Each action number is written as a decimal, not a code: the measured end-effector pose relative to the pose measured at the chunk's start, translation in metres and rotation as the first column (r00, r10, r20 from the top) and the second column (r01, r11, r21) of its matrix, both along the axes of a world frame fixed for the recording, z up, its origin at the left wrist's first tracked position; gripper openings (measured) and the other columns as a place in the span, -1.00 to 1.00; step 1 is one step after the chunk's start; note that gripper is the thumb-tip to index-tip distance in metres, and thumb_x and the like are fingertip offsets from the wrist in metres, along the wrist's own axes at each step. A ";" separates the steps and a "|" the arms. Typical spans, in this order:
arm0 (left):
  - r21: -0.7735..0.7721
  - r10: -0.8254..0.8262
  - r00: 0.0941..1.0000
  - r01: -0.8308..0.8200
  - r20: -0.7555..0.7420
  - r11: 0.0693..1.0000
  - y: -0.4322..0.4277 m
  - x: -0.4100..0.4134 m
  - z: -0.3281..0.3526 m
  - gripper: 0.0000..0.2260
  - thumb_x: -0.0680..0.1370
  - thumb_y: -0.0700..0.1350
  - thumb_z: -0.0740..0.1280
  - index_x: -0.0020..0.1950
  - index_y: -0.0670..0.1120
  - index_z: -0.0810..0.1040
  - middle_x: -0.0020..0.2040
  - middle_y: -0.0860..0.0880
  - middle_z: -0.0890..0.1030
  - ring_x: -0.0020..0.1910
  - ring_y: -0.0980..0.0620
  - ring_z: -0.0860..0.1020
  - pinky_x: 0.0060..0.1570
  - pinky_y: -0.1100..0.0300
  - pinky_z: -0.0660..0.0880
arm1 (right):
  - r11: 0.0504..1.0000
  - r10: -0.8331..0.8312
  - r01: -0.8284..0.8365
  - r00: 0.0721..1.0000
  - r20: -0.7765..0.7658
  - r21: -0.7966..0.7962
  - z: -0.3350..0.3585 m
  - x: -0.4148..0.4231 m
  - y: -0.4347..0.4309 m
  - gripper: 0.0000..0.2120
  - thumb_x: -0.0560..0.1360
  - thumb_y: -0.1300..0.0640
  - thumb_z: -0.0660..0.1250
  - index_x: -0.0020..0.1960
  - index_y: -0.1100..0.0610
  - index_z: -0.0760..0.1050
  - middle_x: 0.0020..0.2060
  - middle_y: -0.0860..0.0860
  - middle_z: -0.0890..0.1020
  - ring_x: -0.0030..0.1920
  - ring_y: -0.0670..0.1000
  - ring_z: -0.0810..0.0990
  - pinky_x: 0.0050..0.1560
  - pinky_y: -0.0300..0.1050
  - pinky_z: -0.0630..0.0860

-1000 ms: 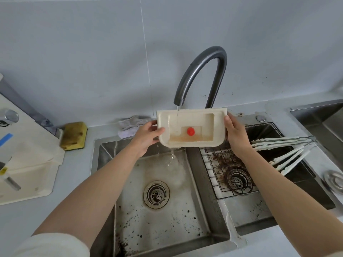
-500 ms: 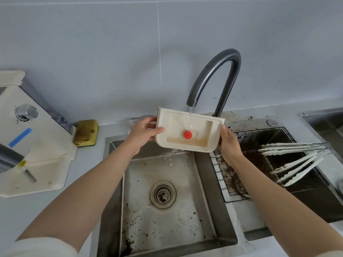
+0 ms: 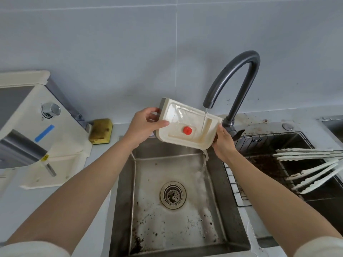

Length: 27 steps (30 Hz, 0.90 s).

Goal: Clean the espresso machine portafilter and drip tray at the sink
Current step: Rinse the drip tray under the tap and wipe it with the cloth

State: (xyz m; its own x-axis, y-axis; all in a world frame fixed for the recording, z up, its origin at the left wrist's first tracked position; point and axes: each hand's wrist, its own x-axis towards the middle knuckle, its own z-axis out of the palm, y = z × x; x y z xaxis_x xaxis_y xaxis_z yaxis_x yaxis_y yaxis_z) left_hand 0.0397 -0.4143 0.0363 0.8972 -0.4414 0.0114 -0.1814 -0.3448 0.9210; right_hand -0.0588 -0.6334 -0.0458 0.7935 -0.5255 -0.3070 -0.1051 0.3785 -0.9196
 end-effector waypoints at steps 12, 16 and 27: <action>0.044 -0.033 0.993 0.028 0.116 0.999 -0.004 -0.009 0.010 -0.56 0.35 -0.13 0.51 0.18 -0.10 0.47 -0.13 0.07 0.53 -0.21 0.18 0.49 -0.25 0.34 0.44 | 0.992 0.017 -0.017 1.000 -0.001 0.124 -0.001 0.011 0.004 -0.74 0.65 0.05 -0.05 0.20 0.05 0.34 0.00 -0.03 0.56 0.03 -0.02 0.54 0.12 -0.06 0.46; 0.071 -0.019 0.994 0.012 0.105 0.997 -0.005 -0.009 0.008 -0.60 0.36 -0.08 0.49 0.14 -0.10 0.48 -0.11 0.01 0.55 -0.20 0.12 0.50 -0.24 0.29 0.46 | 0.994 0.069 -0.061 0.994 -0.086 0.092 -0.003 0.006 0.005 -0.74 0.63 0.05 0.00 0.12 0.08 0.43 -0.04 -0.02 0.59 -0.03 -0.01 0.57 -0.10 -0.10 0.52; 0.160 0.070 0.992 -0.053 -0.106 0.986 -0.008 -0.008 -0.010 -0.72 0.44 0.08 0.39 -0.03 -0.09 0.50 -0.22 0.05 0.54 -0.31 0.14 0.50 -0.47 0.36 0.41 | 0.988 0.064 -0.121 0.885 -0.462 -0.095 -0.014 -0.011 0.001 -0.75 0.59 0.00 0.09 0.01 0.14 0.43 -0.18 0.04 0.57 -0.18 0.05 0.57 -0.32 -0.11 0.54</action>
State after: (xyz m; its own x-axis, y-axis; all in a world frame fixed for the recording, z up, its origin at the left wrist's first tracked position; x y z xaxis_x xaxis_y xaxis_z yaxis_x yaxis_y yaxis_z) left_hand 0.0319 -0.4223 0.0261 0.9145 -0.3739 -0.1544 -0.0552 -0.4935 0.8680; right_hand -0.0702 -0.6327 -0.0599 0.6272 -0.5117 -0.5872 -0.5528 0.2387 -0.7984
